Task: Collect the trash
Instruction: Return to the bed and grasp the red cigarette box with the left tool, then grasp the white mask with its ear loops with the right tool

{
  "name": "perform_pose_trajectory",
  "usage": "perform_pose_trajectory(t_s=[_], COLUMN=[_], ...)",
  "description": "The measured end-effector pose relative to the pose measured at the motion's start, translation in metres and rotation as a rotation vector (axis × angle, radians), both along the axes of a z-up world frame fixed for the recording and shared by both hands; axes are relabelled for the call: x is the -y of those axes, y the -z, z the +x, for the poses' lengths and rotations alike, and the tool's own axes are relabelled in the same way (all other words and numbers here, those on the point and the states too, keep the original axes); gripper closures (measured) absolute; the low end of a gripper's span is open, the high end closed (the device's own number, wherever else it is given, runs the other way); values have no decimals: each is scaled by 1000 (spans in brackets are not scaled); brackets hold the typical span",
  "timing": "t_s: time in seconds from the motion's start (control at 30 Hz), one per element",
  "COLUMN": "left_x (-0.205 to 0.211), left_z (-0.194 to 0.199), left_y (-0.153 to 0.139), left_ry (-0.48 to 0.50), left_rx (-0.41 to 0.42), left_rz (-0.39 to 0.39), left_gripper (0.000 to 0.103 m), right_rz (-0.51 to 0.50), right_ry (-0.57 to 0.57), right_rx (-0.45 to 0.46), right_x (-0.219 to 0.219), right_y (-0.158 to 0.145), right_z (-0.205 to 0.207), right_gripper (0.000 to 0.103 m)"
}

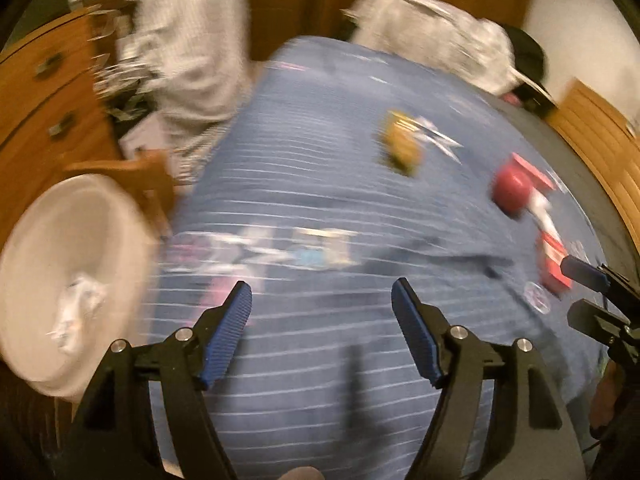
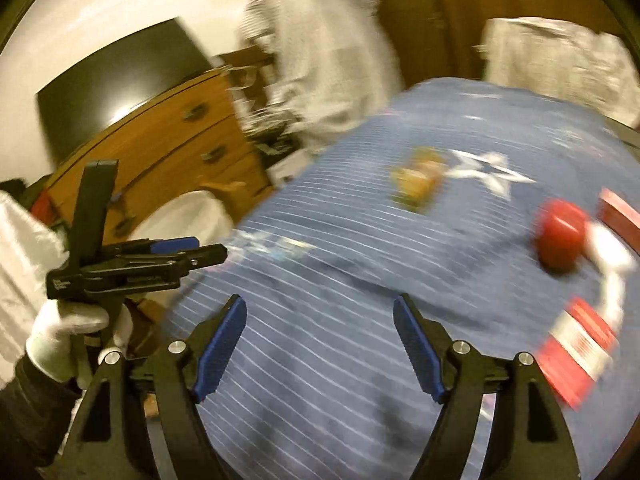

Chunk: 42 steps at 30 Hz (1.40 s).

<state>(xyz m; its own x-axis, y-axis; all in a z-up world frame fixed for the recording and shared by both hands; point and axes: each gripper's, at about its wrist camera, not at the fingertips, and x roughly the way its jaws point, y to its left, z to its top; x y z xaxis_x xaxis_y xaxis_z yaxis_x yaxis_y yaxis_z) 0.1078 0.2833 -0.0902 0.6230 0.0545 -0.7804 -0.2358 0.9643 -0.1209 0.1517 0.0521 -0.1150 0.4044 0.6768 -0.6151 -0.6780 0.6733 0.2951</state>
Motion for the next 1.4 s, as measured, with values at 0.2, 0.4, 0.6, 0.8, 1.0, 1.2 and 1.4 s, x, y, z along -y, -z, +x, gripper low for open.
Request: perform_pose_trajectory(t_s=[0.2,0.4,0.6,0.8,1.0,1.2,1.4], left_x=[124,218,272,274,247,201,187], left_z=[44,90,135,155,142,123,128], left_y=[18,34,60,69,61,56,61], left_ry=[252,431,490,486,484,398,353], left_rx=[0,-17,-81,-101,-99,-99,-108], left_rz=[-31,-54,16,20,23,71,67], left_gripper=[28,25,25,40,49,49,44], right_rz=[27,59,102,117,125,82,-10], right_ry=[199,310,348,360,346,316,332], right_rx=[-50,-78,-104,-116,-120,-111,-98], right_x=[124,206,232,240,229,204,166], right_y=[36,56,65,67,69,71,66], right_z=[0,5,14,22,35,57,120], right_gripper=[24,23,22,22,21,21,22])
